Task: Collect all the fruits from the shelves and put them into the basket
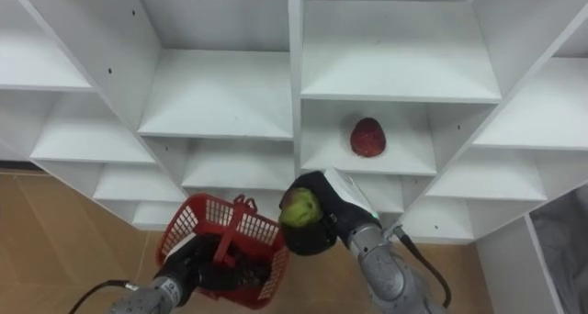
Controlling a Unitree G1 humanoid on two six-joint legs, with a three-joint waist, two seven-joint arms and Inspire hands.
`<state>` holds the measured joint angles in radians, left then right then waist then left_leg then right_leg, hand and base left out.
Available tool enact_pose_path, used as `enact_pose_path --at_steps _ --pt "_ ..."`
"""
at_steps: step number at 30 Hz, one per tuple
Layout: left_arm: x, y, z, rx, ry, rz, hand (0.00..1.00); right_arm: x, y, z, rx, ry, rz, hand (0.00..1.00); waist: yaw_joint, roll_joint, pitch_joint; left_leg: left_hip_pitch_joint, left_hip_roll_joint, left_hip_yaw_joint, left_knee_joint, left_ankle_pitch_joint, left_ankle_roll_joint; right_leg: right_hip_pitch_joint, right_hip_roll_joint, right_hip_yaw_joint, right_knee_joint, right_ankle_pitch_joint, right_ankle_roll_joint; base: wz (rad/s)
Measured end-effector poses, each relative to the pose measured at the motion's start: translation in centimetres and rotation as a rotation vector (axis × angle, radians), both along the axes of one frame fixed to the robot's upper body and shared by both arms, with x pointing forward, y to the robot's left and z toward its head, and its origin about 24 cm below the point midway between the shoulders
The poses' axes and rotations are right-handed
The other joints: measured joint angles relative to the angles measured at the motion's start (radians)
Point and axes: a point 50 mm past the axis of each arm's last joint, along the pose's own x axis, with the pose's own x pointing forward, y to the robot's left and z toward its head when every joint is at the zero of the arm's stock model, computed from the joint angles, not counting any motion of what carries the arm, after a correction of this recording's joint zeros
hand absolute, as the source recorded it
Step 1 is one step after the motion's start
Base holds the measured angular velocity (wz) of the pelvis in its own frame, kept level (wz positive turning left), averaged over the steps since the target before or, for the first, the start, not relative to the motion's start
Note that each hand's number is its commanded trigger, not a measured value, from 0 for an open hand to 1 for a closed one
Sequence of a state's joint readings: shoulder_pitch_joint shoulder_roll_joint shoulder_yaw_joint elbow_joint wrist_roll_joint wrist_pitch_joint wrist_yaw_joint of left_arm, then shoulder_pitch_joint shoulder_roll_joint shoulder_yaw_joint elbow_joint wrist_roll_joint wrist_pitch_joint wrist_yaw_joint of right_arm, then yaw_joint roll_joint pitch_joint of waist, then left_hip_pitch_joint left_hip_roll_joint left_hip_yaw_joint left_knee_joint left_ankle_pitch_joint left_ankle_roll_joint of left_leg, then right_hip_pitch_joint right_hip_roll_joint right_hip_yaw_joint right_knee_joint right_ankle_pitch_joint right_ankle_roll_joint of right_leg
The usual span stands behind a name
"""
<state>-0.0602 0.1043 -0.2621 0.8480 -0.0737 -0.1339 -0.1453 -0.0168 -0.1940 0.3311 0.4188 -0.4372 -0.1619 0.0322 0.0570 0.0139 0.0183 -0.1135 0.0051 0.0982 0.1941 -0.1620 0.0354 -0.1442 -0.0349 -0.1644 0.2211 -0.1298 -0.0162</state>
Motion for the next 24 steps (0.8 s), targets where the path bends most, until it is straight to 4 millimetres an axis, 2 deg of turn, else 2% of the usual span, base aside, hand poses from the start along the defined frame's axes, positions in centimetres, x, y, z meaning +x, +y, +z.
enact_pose_path --at_steps 6,14,24 --pt "0.4 0.0 0.4 -0.005 -0.027 -0.009 1.0 -0.2 -0.2 -0.6 -0.004 0.011 -0.005 1.0 0.001 0.006 0.0 -0.005 0.001 0.006 -0.001 0.0 0.0 -0.008 0.0 0.005 0.0 -0.001 -0.001 -0.02" --pt "0.4 -0.6 0.5 -0.017 -0.038 -0.057 1.0 -1.0 -0.9 -2.5 -0.041 0.099 -0.018 1.0 0.003 0.006 -0.0001 -0.009 0.001 0.008 -0.001 0.0 0.0 -0.011 -0.003 0.002 -0.001 -0.001 -0.001 0.0" --pt "0.4 -0.9 0.6 -0.039 -0.033 -0.098 1.0 -0.6 -1.0 -2.6 -0.06 0.096 -0.018 1.0 0.004 0.005 0.0 -0.017 0.001 0.007 0.002 0.0 0.0 -0.019 -0.004 0.002 -0.001 -0.001 -0.001 0.0"
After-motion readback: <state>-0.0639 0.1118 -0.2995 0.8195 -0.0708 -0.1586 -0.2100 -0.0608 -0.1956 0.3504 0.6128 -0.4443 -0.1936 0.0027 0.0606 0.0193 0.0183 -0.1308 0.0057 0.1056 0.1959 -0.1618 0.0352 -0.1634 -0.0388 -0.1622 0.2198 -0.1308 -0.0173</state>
